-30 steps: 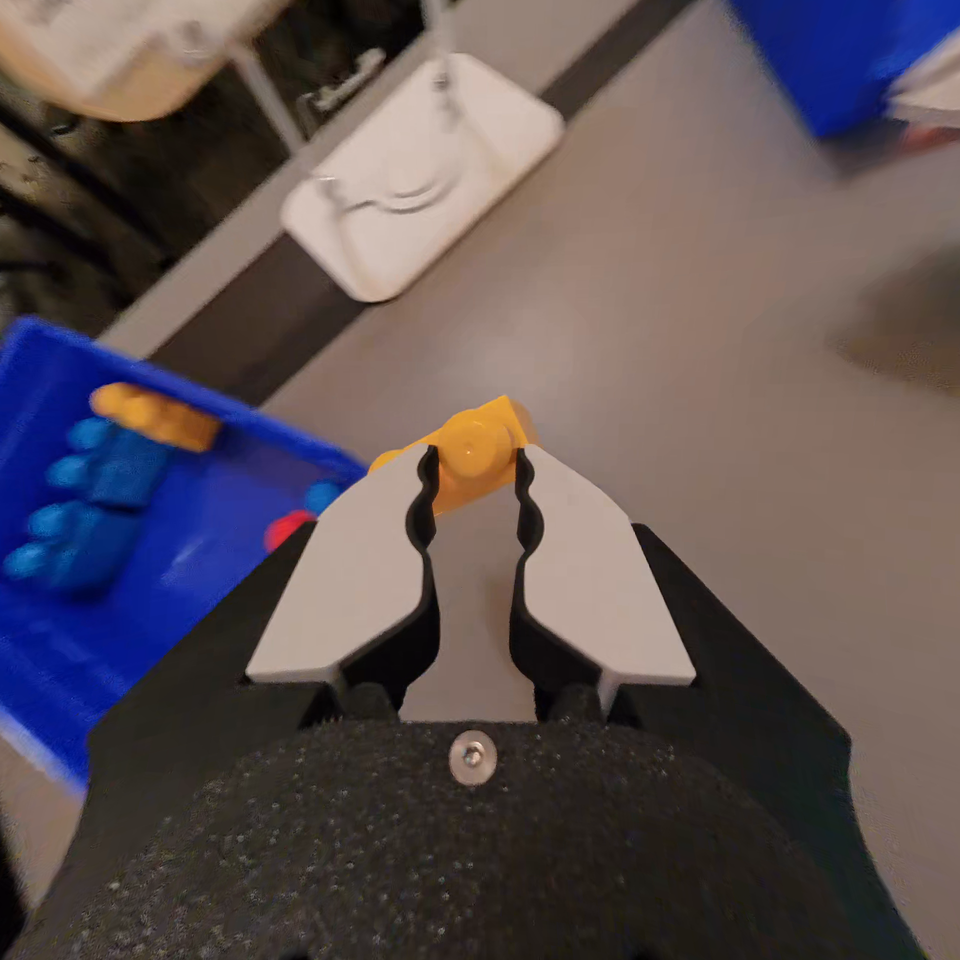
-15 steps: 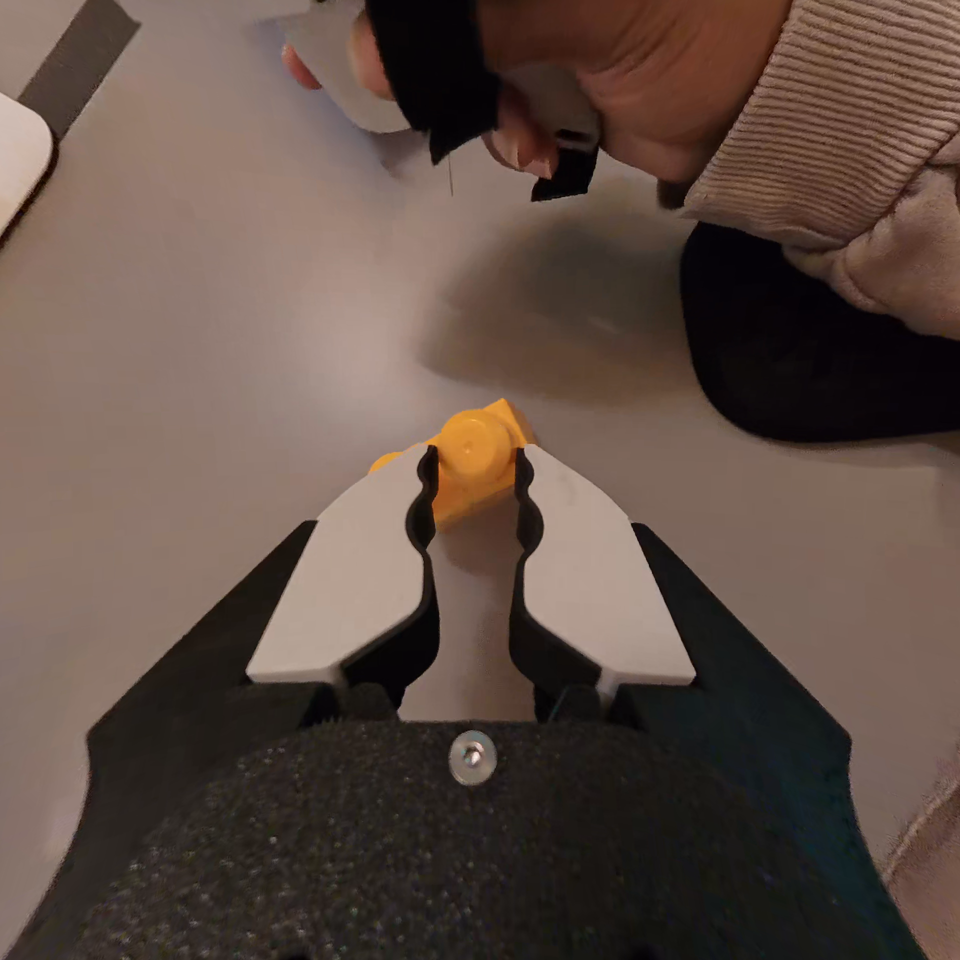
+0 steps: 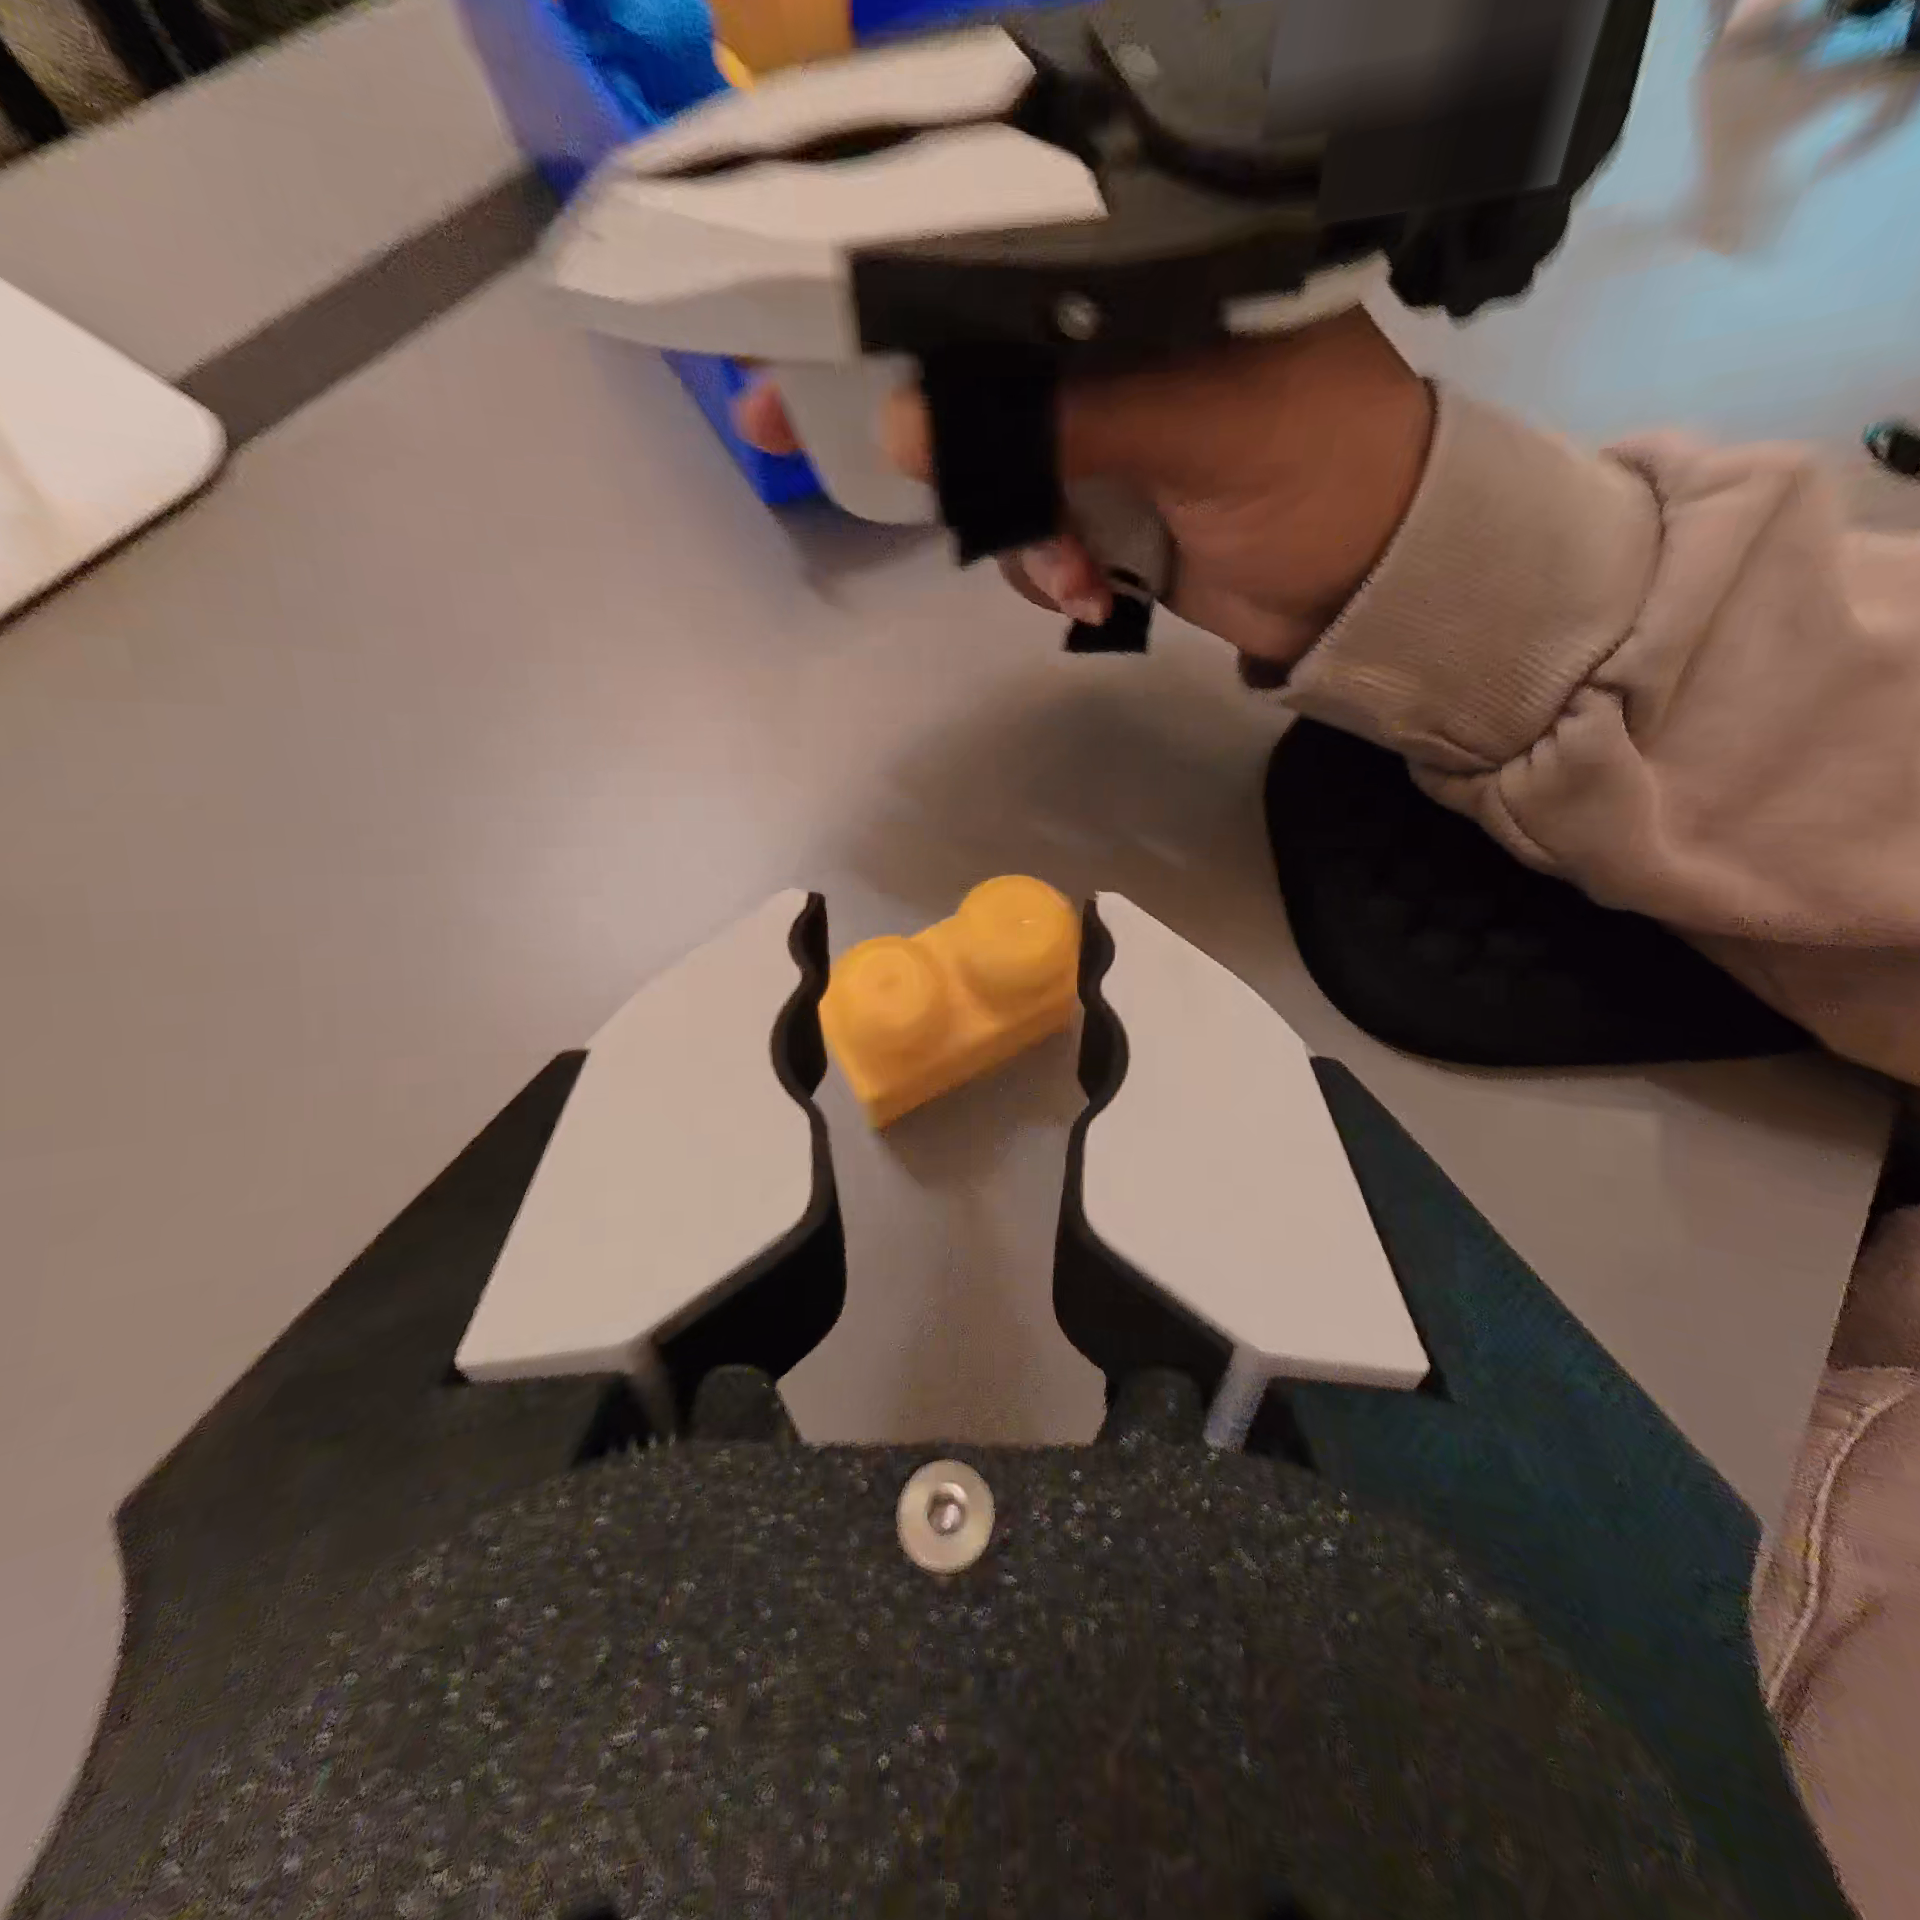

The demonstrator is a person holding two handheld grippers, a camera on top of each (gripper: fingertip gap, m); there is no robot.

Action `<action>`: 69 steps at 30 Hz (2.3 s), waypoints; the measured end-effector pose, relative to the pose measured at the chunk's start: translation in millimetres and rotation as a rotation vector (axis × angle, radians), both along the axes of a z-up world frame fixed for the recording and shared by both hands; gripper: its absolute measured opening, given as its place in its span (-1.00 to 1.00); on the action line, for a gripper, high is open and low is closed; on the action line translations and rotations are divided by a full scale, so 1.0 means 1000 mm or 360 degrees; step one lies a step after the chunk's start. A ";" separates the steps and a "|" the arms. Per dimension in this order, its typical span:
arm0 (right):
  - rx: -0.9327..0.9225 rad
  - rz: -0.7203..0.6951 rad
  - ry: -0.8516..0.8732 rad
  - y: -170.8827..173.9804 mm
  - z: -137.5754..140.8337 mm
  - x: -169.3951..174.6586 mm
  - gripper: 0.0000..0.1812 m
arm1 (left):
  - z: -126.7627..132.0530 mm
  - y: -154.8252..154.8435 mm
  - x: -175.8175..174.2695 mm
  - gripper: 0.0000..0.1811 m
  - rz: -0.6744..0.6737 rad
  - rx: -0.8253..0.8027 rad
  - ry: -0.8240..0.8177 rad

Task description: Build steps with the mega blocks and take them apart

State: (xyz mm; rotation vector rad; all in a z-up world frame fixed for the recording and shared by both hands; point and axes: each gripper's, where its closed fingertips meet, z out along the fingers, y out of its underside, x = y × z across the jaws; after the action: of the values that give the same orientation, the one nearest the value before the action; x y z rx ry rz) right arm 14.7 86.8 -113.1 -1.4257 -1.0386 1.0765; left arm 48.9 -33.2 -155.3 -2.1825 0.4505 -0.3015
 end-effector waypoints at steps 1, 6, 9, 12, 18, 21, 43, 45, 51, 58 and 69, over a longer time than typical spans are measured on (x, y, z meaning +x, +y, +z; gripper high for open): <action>-0.0004 0.0001 0.0002 0.000 0.000 0.000 -1.00 | 0.009 -0.002 -0.013 -0.50 0.0040 0.0036 -0.0036; -0.0005 0.0014 -0.0013 -0.002 -0.003 -0.002 -1.00 | 0.034 -0.015 -0.102 -0.53 0.0310 0.0141 0.0012; 0.0004 0.0009 -0.0014 -0.002 -0.002 -0.001 -1.00 | 0.043 -0.029 -0.175 -0.54 0.0529 0.0155 0.0212; -0.0003 -0.0001 -0.0002 0.000 -0.001 0.001 -1.00 | 0.049 -0.048 -0.255 -0.55 0.0754 0.0074 0.0397; -0.0027 0.0020 -0.0010 -0.002 -0.004 -0.002 -1.00 | 0.042 -0.083 -0.376 -0.55 0.1009 -0.0236 0.0498; -0.0028 0.0033 -0.0033 -0.004 -0.008 -0.004 -1.00 | 0.028 -0.091 -0.417 -0.55 0.1059 -0.0409 0.0497; -0.0107 0.0079 -0.0121 -0.002 -0.025 -0.007 -1.00 | -0.039 -0.113 -0.448 -0.67 0.0173 -0.1569 0.1128; -0.0111 0.0080 -0.0126 -0.002 -0.026 -0.007 -1.00 | -0.035 -0.109 -0.448 -0.67 0.0207 -0.1523 0.1130; -0.0115 0.0080 -0.0118 -0.001 -0.025 -0.007 -1.00 | 0.027 -0.085 -0.416 -0.68 0.0313 -0.1084 0.1139; -0.0089 0.0308 -0.0065 -0.025 -0.006 -0.008 -0.93 | 0.042 -0.078 -0.261 -0.67 -0.0182 -0.0891 0.1065; 0.0041 0.0728 -0.1020 -0.102 -0.043 0.020 -0.59 | -0.040 -0.026 -0.143 -0.68 -0.0522 -0.0753 0.0878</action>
State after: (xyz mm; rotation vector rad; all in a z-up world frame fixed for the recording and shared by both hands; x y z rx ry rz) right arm 34.4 -14.7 -156.3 -1.5944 -1.8997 0.9192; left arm -94.1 -59.4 -195.7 -2.6457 1.1475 0.0382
